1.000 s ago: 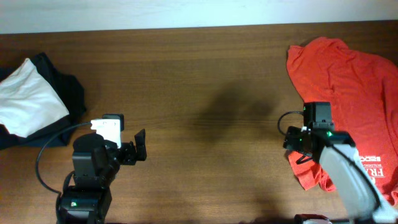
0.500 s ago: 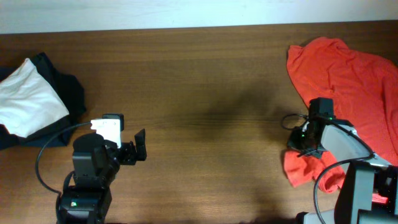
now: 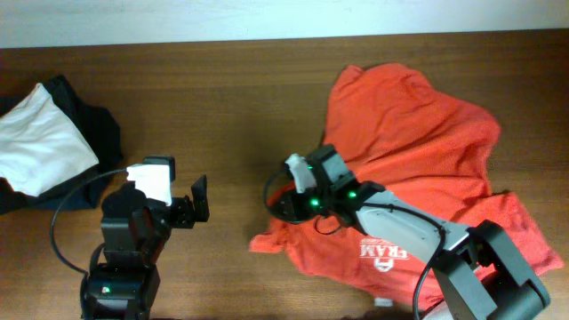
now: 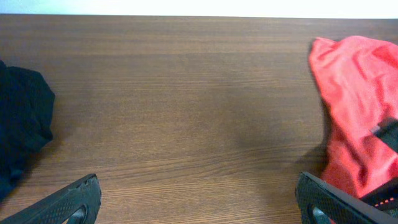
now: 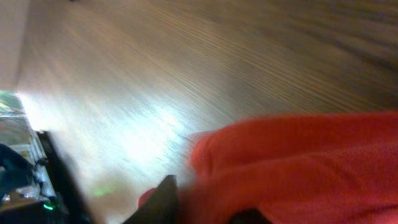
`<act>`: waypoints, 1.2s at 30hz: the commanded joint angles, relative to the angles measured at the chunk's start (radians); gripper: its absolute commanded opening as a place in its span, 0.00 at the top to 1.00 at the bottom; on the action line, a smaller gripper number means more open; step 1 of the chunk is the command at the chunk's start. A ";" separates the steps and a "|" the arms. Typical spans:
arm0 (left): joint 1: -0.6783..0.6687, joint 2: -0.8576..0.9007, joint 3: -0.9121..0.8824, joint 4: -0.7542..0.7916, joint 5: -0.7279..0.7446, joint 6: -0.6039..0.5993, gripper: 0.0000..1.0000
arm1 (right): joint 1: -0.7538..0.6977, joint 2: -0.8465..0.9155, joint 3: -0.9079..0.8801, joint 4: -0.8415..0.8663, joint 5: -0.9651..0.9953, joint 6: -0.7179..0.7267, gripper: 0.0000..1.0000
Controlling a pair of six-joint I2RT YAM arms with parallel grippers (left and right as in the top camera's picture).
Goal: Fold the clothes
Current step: 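Reach both grippers to the orange T-shirt and grasp its edges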
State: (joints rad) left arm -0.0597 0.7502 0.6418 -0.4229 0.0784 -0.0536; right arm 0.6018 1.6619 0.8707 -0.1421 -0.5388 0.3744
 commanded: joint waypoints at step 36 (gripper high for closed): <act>-0.160 0.866 0.057 0.029 0.451 -0.144 0.99 | -0.676 -0.159 0.356 -0.983 0.418 -0.113 0.01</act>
State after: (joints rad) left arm -0.2180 1.6123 0.6643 -0.3840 0.6407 -0.1997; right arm -0.0696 1.5188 1.2110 -1.1198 -0.1383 0.2623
